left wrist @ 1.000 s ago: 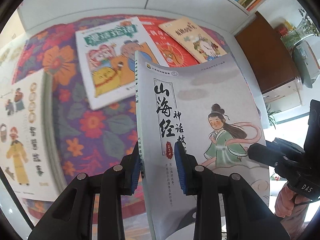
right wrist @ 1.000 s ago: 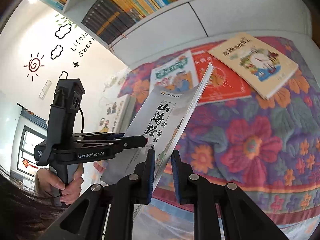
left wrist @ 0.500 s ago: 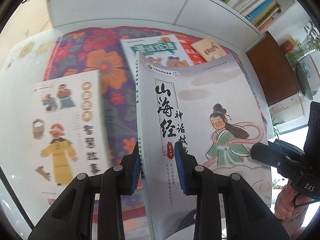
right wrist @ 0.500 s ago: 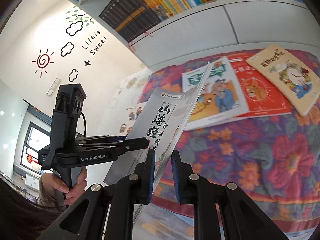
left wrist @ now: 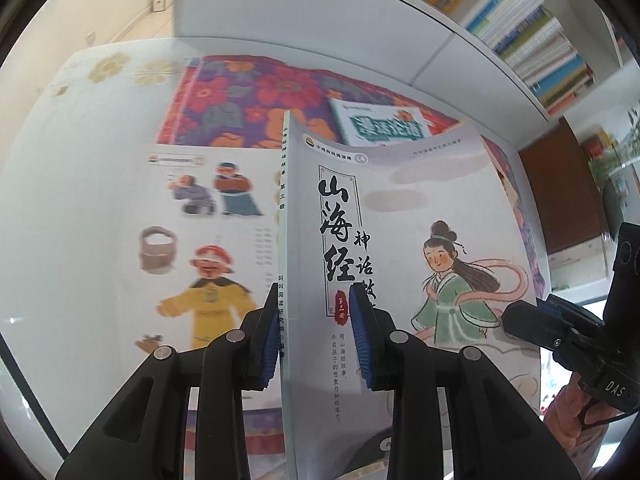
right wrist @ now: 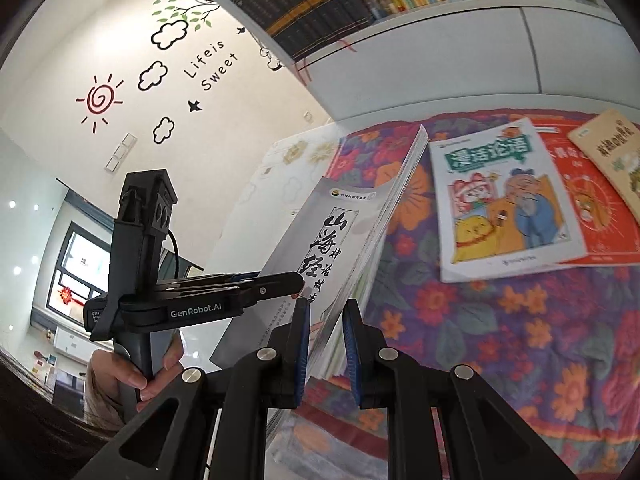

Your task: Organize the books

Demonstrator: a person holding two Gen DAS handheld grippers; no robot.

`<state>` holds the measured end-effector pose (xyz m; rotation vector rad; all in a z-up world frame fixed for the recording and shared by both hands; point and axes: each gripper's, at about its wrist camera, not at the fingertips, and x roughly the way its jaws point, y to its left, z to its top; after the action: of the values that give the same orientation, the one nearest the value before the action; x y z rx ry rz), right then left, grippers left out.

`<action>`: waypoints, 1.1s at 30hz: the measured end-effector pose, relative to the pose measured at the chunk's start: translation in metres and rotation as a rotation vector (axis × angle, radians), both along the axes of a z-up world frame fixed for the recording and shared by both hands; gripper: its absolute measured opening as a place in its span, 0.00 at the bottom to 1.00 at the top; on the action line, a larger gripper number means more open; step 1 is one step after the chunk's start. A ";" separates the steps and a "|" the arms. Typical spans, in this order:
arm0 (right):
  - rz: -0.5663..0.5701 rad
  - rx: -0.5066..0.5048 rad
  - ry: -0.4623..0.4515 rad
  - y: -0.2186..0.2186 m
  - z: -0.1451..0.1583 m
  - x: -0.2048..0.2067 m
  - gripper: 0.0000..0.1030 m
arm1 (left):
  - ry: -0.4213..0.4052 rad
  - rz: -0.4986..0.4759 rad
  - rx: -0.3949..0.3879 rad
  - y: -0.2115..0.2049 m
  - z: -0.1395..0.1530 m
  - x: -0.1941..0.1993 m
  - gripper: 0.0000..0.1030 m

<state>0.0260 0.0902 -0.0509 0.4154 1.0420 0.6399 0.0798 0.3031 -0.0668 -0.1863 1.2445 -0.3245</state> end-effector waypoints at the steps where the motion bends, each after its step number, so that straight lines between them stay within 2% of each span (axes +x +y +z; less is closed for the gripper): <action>1: 0.006 0.004 0.001 0.007 -0.001 0.003 0.16 | -0.004 0.010 -0.003 0.006 0.000 0.001 0.27; 10: 0.053 0.026 -0.001 0.050 -0.010 0.027 0.16 | -0.016 0.094 -0.018 0.053 -0.005 0.006 0.29; 16: 0.077 0.050 0.037 0.074 -0.028 0.041 0.15 | -0.010 0.133 -0.005 0.076 -0.012 0.009 0.29; 26: 0.076 0.061 0.050 0.092 -0.038 0.048 0.15 | -0.017 0.160 -0.019 0.095 -0.019 0.014 0.29; 33: 0.055 0.077 0.099 0.095 -0.058 0.054 0.15 | 0.025 0.158 -0.006 0.101 -0.038 0.017 0.29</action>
<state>0.0802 0.1852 -0.1090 0.4910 1.1287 0.7164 0.0966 0.4041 -0.1053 -0.2922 1.2453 -0.1898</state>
